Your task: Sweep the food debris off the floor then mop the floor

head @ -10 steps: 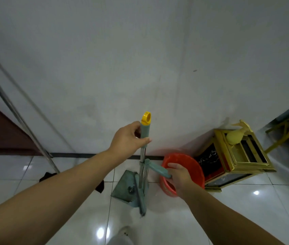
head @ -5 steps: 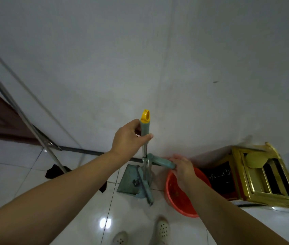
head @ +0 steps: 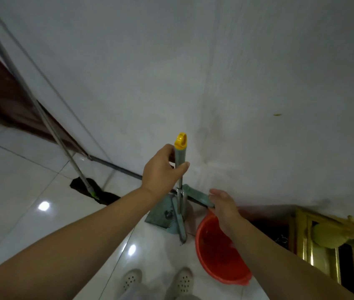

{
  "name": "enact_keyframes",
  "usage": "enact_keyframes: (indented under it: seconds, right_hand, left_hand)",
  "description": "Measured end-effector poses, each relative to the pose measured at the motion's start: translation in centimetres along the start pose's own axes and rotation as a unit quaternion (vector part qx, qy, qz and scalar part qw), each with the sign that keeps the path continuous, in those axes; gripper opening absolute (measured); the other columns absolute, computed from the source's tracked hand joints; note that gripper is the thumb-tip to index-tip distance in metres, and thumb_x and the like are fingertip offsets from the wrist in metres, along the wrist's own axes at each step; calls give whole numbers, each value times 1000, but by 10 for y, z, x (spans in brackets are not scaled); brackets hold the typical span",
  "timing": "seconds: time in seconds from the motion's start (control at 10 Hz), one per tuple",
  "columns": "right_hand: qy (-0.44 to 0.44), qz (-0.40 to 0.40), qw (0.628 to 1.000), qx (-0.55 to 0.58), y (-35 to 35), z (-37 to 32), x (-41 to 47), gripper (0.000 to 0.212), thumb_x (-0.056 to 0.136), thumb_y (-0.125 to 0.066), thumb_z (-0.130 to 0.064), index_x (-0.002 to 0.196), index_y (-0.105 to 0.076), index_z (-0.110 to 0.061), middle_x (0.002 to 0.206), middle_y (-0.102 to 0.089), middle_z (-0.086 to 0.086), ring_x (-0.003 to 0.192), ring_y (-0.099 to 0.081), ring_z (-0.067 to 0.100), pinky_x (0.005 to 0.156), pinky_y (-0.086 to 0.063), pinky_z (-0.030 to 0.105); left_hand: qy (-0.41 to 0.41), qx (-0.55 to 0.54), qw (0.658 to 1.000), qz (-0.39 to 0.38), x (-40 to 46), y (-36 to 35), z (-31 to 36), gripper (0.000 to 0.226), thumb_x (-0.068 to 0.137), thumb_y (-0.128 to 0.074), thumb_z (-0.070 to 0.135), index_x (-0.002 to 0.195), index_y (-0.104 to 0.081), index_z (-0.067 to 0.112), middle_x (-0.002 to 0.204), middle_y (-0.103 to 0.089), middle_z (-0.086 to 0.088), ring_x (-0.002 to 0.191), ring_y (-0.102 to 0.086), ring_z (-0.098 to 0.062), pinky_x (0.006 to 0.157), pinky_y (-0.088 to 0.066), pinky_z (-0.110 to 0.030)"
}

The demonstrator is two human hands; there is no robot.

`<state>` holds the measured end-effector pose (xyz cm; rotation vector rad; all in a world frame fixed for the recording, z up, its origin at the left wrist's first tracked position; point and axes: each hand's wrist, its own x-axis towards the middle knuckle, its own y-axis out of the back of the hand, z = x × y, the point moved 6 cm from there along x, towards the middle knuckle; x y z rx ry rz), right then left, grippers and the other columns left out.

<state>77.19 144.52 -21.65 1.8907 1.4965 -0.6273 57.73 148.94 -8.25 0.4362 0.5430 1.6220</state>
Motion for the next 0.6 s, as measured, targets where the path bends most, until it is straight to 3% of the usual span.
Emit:
enact_keyframes:
  seconds: [0.1,0.2,0.3,0.4,0.6]
  right_hand:
    - [-10,-4,999,-34,1,0,3,35,95,-46,-2,129,-54,-6,99,-59,15,112,-56,37,102,-45,45]
    - [-19,-16,998,-56,3,2,6,40,94,-49,-4,133,-50,-10,95,-56,5,99,-56,27,101,-47,42]
    - [-21,-19,998,-62,7,8,9,49,93,-50,-7,141,-39,-8,111,-49,11,105,-52,27,104,-44,43]
    - [-31,-19,997,-73,11,14,-2,57,94,-50,-7,147,-28,-7,131,-44,20,125,-46,34,108,-40,42]
    - [-9,-18,999,-43,18,28,-41,57,95,-50,-4,147,-28,-6,122,-47,21,115,-51,32,102,-43,36]
  left_hand:
    - [18,-3,1000,11,-3,-8,-1,27,82,-70,33,103,-58,21,92,-59,10,75,-60,-14,75,-54,-37]
    - [27,-26,999,16,-8,-12,-3,29,83,-69,27,109,-60,20,102,-62,7,88,-61,-13,81,-54,-38]
    - [18,-29,999,9,-16,-14,-6,35,83,-69,22,117,-59,19,111,-64,5,101,-59,-8,85,-54,-34]
    - [22,-26,999,-7,-27,-12,-10,41,83,-68,23,122,-56,21,115,-62,8,102,-58,-5,85,-54,-32]
    - [25,-36,999,-19,-70,4,-17,39,85,-66,21,122,-55,23,109,-60,10,96,-59,-5,86,-52,-28]
